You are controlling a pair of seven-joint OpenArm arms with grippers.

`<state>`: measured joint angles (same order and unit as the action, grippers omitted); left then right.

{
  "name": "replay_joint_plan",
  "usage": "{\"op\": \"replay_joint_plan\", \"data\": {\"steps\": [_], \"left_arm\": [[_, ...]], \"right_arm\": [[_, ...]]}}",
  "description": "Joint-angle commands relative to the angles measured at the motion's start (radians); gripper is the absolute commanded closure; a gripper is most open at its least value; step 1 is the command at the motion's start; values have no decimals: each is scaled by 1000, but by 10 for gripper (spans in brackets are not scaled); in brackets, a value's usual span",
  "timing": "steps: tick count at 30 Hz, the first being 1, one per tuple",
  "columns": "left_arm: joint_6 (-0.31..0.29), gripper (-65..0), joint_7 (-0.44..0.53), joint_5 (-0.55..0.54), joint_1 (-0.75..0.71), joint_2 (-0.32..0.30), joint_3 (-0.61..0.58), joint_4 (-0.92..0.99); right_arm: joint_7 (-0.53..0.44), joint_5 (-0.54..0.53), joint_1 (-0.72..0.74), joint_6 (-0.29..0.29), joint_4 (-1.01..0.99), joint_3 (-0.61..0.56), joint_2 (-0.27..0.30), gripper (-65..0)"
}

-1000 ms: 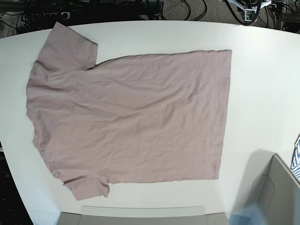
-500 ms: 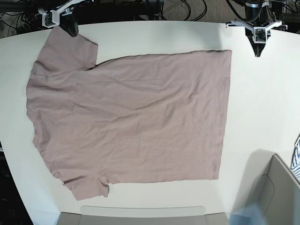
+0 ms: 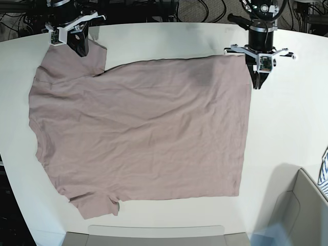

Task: Fold the T-shirt properly
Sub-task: 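Lower both grippers and pinch the shirt's shoulder edge at each end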

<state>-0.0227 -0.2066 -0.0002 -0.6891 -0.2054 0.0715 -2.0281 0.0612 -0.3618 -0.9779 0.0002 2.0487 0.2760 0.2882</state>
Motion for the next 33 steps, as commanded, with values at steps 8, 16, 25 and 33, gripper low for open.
{"op": "replay_joint_plan", "data": {"steps": [8, 16, 25, 33], "left_arm": [[10, -127, 19, 1, -11, -10, -40, -19], [10, -127, 17, 1, -11, -7, -42, -16], [10, -127, 16, 1, -11, -4, -42, -15], [10, -127, -43, 1, -4, -4, -40, -13]], "right_arm": [[-25, -201, -13, -1, -18, 127, 38, -205], [114, -365, 76, -2, -247, 286, 44, -204], [268, -469, 176, -213, -412, 360, 38, -204], [294, -474, 207, -216, -515, 362, 36, -204]]}}
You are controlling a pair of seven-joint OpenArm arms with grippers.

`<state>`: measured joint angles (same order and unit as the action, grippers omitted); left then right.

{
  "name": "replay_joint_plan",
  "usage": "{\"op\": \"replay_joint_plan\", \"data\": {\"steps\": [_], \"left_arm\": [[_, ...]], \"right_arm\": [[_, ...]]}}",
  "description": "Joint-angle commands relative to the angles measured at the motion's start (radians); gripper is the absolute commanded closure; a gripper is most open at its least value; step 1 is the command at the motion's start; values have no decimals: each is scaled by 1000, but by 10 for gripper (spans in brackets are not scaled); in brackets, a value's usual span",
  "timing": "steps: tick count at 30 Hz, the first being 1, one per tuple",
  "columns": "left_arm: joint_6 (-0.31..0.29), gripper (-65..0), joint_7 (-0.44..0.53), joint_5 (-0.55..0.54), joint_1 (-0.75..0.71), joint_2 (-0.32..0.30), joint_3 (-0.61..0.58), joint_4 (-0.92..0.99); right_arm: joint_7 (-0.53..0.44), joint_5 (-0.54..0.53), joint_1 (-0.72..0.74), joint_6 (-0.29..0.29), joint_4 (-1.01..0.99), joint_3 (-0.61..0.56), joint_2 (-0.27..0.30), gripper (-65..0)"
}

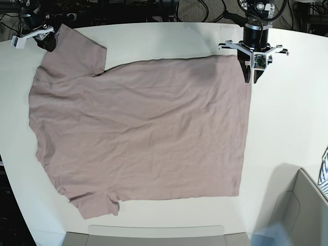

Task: Fold the T-shirt properly
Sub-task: 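Lower both grippers and pinch the shirt's shoulder edge at each end, then pull the gripped shoulder edge over the shirt body with both grippers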

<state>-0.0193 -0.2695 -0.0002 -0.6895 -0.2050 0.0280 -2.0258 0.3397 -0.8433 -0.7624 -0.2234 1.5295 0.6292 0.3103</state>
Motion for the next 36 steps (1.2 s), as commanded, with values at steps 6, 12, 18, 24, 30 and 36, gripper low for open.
{"op": "replay_joint_plan", "data": {"steps": [6, 12, 18, 24, 30, 36], "left_arm": [[6, -127, 19, 1, -3, -4, 5, -16], [6, -129, 17, -4, -3, -3, 5, -16], [6, -130, 16, -312, -3, -21, 14, 3], [6, -163, -95, -676, 47, -86, 54, 104], [6, -208, -103, -887, 60, -87, 142, 178], [5, -211, -208, -943, 129, -87, 180, 297]], "right_arm": [[20, 11, 13, 3, -27, -48, 16, -204], [17, 8, 8, 2, -14, -148, -15, -204], [20, 8, 8, 2, -14, -154, -29, -204], [20, 8, 8, 2, -14, -147, -15, -204], [20, 8, 7, 2, -14, -147, -12, -204], [20, 8, 7, 2, -14, -150, -12, -204]]}}
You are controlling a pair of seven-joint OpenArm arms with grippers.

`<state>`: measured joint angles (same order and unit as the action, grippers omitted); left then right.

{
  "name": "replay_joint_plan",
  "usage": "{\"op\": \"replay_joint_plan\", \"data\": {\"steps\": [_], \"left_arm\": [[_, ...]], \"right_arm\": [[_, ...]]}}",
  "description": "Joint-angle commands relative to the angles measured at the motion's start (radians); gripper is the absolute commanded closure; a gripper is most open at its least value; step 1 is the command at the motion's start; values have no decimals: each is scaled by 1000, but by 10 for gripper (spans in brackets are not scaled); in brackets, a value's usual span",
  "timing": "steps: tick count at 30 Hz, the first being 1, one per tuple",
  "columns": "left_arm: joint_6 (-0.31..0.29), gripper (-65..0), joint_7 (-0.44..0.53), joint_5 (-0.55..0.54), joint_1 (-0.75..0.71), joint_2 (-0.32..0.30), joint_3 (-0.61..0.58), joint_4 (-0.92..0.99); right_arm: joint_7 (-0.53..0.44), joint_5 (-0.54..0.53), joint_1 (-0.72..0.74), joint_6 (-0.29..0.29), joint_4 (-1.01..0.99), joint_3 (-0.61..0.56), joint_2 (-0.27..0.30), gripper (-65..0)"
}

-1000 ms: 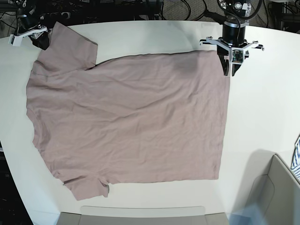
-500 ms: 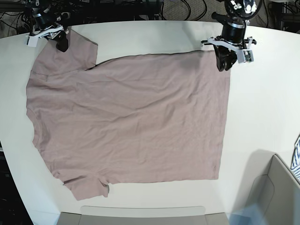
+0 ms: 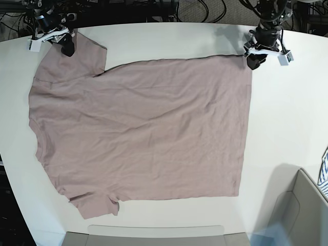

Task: Fold the T-shirt properly
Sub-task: 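Pull the gripped shoulder edge over the shirt body with both grippers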

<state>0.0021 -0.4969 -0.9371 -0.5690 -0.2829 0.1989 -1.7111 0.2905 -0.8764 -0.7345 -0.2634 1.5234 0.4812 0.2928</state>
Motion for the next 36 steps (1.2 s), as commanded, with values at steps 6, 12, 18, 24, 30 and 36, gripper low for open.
{"op": "replay_joint_plan", "data": {"steps": [6, 12, 18, 24, 30, 36], "left_arm": [[-112, -210, 1, -4, 19, -9, 9, 92], [-156, -208, -3, -4, 11, -6, 0, 95], [-156, -119, -3, -1, 17, -8, -46, 96], [-156, 0, 2, -1, 10, -8, -28, 96], [-156, 0, 1, -1, -56, -6, 70, 90], [-158, 0, -1, -3, -131, -8, 162, 38]], "right_arm": [[69, 41, -21, 42, -8, 0, 7, -204], [69, 41, -21, 42, -8, -6, 7, -203], [69, 44, -13, 42, -8, -5, 7, -97], [69, 47, -38, 42, 72, 35, 6, 0], [69, 47, -104, 42, 148, 96, 0, 0], [69, 47, -173, 42, 210, 156, -4, 0]]}}
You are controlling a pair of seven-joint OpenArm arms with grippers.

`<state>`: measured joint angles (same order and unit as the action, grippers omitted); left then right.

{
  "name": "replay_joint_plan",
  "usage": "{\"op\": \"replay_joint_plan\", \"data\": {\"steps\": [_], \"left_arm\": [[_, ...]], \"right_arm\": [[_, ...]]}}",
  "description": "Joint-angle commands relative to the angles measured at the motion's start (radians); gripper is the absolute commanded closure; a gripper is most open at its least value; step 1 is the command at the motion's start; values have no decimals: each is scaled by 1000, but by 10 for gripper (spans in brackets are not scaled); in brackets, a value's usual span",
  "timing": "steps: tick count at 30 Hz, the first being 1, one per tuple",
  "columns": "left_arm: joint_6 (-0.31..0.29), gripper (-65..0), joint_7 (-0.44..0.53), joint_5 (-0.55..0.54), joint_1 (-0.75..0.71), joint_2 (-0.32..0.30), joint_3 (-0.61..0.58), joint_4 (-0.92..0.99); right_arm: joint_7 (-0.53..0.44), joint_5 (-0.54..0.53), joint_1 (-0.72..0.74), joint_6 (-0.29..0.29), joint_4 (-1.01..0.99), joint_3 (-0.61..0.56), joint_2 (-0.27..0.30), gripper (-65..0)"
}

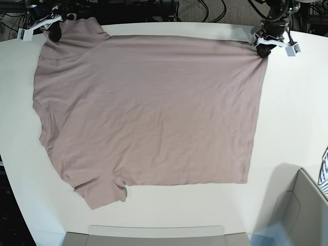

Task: Fold the T-shirt properly
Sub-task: 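Pull the gripped shoulder edge over the shirt body with both grippers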

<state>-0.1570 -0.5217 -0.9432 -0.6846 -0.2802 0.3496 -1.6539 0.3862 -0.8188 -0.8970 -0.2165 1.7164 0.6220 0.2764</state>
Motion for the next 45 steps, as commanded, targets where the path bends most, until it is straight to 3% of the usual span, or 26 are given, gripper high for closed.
{"op": "replay_joint_plan", "data": {"steps": [1, 7, 14, 18, 23, 29, 32, 37, 45], "left_arm": [[1, 0, 24, 3, -28, -11, 19, -39], [4, 0, 22, 3, -60, -9, 38, -187], [10, 0, 22, 0, -40, -6, 30, -203], [12, 0, 10, 5, 19, -4, 30, -197], [14, 0, -96, 6, 110, -4, 39, -196], [152, 0, -147, 6, 214, -6, 36, -194], [178, 0, -177, 6, 270, -9, 36, -165], [179, 0, -246, 6, 357, -11, 38, -96], [179, 0, -255, 6, 446, -12, 29, -4]], "right_arm": [[-26, -10, -15, -5, 27, 19, 13, 0], [-26, -10, -11, -5, 110, 22, -6, 0], [-20, -6, 65, -1, 158, 19, -6, 0], [73, 98, 148, 1, 162, 22, -9, 0], [130, 230, 246, -2, 161, 20, -27, 0], [132, 307, 324, -2, 158, -11, -29, 0], [132, 364, 356, -2, 158, -43, -27, 0], [132, 425, 427, -2, 139, -69, -29, 0], [175, 533, 568, -2, 95, -136, -21, 0]]}}
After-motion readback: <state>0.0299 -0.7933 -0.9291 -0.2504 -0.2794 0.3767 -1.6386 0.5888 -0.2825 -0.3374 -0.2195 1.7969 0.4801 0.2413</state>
